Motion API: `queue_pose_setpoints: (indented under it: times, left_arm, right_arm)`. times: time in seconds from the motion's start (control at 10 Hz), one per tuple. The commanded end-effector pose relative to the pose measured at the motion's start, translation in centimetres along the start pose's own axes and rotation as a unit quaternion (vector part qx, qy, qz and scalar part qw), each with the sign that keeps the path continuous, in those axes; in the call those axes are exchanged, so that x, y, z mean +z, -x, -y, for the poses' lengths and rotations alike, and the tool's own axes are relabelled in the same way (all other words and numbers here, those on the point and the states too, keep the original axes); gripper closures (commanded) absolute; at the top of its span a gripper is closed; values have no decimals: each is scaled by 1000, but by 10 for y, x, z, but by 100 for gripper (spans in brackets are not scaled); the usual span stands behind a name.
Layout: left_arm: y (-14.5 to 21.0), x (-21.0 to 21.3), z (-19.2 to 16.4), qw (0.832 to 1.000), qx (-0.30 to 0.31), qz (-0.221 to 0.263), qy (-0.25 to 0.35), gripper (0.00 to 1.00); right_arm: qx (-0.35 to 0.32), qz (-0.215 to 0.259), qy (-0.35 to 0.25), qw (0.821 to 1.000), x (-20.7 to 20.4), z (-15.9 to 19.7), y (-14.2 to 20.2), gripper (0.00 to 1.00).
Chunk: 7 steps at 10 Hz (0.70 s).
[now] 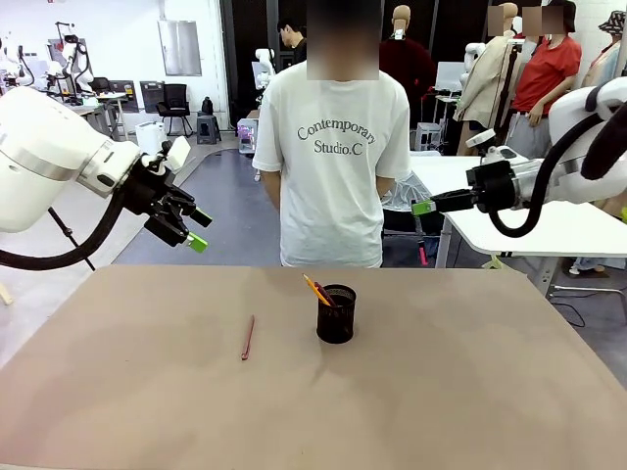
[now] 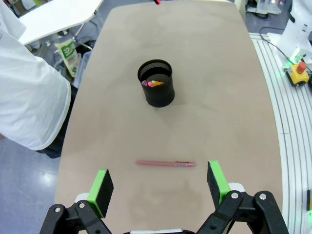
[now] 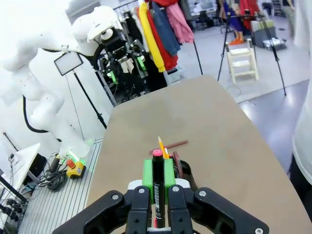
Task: Place the pens into the pen holder.
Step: Pick up a writing instrument from the table and place it into the Pen holder.
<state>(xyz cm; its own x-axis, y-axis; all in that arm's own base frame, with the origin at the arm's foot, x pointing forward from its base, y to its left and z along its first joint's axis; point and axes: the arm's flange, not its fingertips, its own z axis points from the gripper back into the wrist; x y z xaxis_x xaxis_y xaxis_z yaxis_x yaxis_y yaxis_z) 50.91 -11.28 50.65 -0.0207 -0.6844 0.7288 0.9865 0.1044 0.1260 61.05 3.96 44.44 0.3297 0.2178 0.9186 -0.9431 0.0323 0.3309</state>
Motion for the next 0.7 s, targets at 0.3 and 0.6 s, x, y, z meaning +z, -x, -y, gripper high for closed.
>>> queue_pose_setpoints:
  times: [0.3,0.6]
  left_arm:
    - [-2,2,-1,1000,5,-7,-1,0]
    - [-2,2,-1,1000,5,-7,-1,0]
  right_arm:
    - [108,57,-38,992,-90,14,2,100]
    - [119,61,-43,990,-122,23,19,100]
